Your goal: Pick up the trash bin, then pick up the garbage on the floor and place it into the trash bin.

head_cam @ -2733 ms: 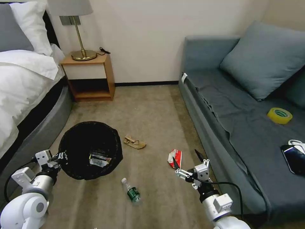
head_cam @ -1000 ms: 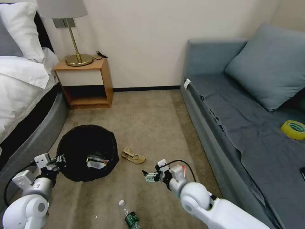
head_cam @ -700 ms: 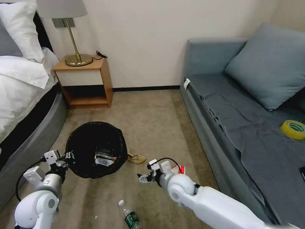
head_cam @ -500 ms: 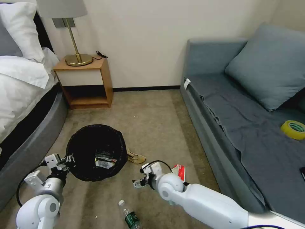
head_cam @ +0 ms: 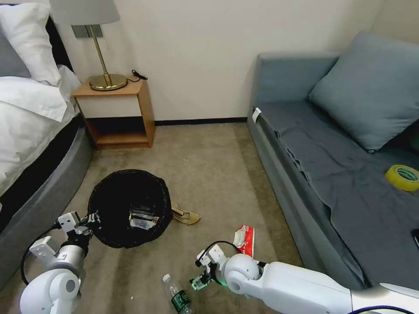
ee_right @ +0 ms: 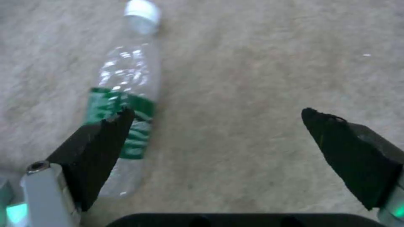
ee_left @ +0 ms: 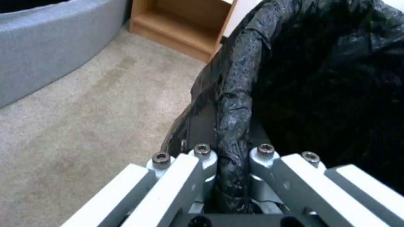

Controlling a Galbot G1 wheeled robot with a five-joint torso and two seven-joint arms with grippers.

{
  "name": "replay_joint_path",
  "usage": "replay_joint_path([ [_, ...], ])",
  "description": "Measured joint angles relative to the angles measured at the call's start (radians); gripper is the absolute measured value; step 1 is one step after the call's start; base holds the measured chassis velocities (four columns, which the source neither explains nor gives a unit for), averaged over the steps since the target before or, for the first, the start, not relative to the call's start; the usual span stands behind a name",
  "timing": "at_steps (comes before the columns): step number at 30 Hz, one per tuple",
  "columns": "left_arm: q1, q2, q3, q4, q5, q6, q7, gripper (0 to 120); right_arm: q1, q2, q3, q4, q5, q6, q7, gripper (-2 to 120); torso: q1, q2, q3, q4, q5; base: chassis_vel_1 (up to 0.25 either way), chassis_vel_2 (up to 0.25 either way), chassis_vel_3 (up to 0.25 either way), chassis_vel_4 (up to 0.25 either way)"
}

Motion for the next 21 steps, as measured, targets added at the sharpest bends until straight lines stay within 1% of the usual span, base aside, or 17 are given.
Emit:
replay_joint_path([
  [11, 0.002, 0.015, -0.013, -0.003, -0.017, -0.001, 0.002, 4, 0.03, 0.044, -0.036, 0.001, 0.022, -0.007, -0.001, 100, 0.0, 0.0, 0.0, 0.0, 0.0, 0.0, 0.0, 0.0, 0.0],
  [15, 0.0, 0.019, -0.014, -0.003, -0.019, 0.0, 0.003, 4, 0.094, 0.074, -0.094, -0.023, 0.05, -0.013, -0.02, 100, 0.0, 0.0, 0.0, 0.0001, 0.0, 0.0, 0.0, 0.0, 0.0],
  [21, -0.001, 0.021, -0.02, -0.003, -0.021, 0.001, 0.002, 4, 0.146, 0.107, -0.139, -0.041, 0.1, -0.034, -0.016, 100, 0.0, 0.0, 0.0, 0.0001, -0.0001, 0.0, 0.0, 0.0, 0.0],
])
